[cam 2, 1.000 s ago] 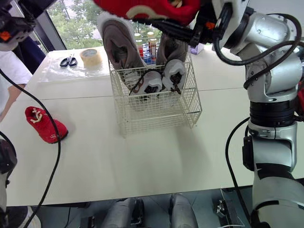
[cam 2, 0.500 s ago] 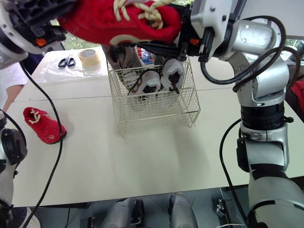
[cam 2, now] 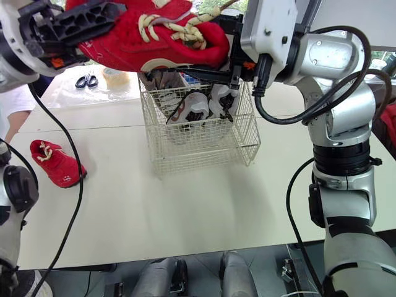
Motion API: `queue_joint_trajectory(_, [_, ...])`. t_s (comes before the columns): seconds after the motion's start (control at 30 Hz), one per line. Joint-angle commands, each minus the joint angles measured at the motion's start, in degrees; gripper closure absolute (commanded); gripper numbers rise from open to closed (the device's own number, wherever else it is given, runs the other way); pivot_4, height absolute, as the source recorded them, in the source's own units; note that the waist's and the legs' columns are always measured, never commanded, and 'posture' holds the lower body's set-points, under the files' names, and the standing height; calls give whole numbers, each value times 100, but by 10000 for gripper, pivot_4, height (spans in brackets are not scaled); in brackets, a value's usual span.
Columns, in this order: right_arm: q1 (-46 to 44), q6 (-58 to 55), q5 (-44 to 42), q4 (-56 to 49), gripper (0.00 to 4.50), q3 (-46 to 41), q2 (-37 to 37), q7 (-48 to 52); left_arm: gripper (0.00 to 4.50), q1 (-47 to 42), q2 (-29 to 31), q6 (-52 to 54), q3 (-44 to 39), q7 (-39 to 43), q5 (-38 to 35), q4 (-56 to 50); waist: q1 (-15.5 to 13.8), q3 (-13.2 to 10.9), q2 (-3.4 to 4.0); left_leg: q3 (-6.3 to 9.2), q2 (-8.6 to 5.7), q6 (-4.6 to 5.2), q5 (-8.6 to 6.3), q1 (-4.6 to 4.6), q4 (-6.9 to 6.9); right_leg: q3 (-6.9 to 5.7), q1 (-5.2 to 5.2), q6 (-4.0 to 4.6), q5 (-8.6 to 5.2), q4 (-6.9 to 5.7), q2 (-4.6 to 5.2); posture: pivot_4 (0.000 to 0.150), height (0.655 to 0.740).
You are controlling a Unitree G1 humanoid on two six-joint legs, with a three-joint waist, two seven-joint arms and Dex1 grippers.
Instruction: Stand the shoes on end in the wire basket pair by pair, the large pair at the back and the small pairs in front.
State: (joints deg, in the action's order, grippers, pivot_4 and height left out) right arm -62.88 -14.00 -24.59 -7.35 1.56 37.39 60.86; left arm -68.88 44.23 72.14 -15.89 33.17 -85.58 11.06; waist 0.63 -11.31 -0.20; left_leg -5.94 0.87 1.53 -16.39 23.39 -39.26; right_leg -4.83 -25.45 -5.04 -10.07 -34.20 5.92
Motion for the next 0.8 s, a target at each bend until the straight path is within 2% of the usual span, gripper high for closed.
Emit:
queue_joint_trajectory(0.03, [422, -1126, -999, -292, 11087, -709, -20, -484, 42490, 22, -265, -493, -788, -676, -589, -24, -14, 3, -5, 2, 0, 0, 0, -1, 0, 0, 2, 0, 0, -1, 1, 1500, 7400])
queue_joint_trajectory(0.1, [787, -1772, -1627, -518, 1401, -1126, -211, -1068, 42490, 167, -463, -765, -1041, -1078, -748, -173, -5, 6, -17, 7, 1, 0, 0, 0, -2, -1, 4, 1, 1, 1, 4, 1500, 7400])
queue_joint_trajectory(0.23, [1561, -2570, -3423, -1198, 608, -1888, -1521, -3319, 42490, 656, -1091, -1546, -1349, -1752, -836, -942, 19, 6, -16, 4, 4, -4, 2, -5, 4, 0, 2, 5, 3, -2, 7, 1500, 7400])
queue_joint_trajectory(0.3, [1587, -2422, -4263, -1491, 608, -1974, -2467, -4587, 42490, 962, -1411, -1854, -1408, -2083, -1013, -1430, 33, 5, -16, 5, 5, -13, 8, -4, 8, 0, -3, 8, 5, -5, 4, 1500, 7400])
queue_joint_trajectory(0.37, [1538, -2203, -4634, -1674, 608, -1907, -3191, -5381, 42490, 1180, -1735, -2172, -1383, -2435, -1160, -1768, 19, 5, -15, 7, 8, -22, 12, -3, 9, 1, -9, 11, 6, -6, 0, 1500, 7400])
queue_joint_trajectory(0.5, [1301, -1870, -4951, -1727, 608, -1781, -3792, -5967, 42490, 1458, -1916, -2429, -1180, -2524, -1031, -2079, -10, 7, -18, 7, 4, -22, 14, -1, 7, 0, -5, 16, 10, -5, -2, 1500, 7400])
queue_joint_trajectory(0.8, [1201, -1624, -5139, -1721, 608, -1334, -3966, -6125, 42490, 1808, -2067, -2664, -843, -2724, -1259, -2346, 15, 9, -22, 6, 1, -6, 6, -2, 4, 0, 2, 16, 10, -2, -6, 1500, 7400])
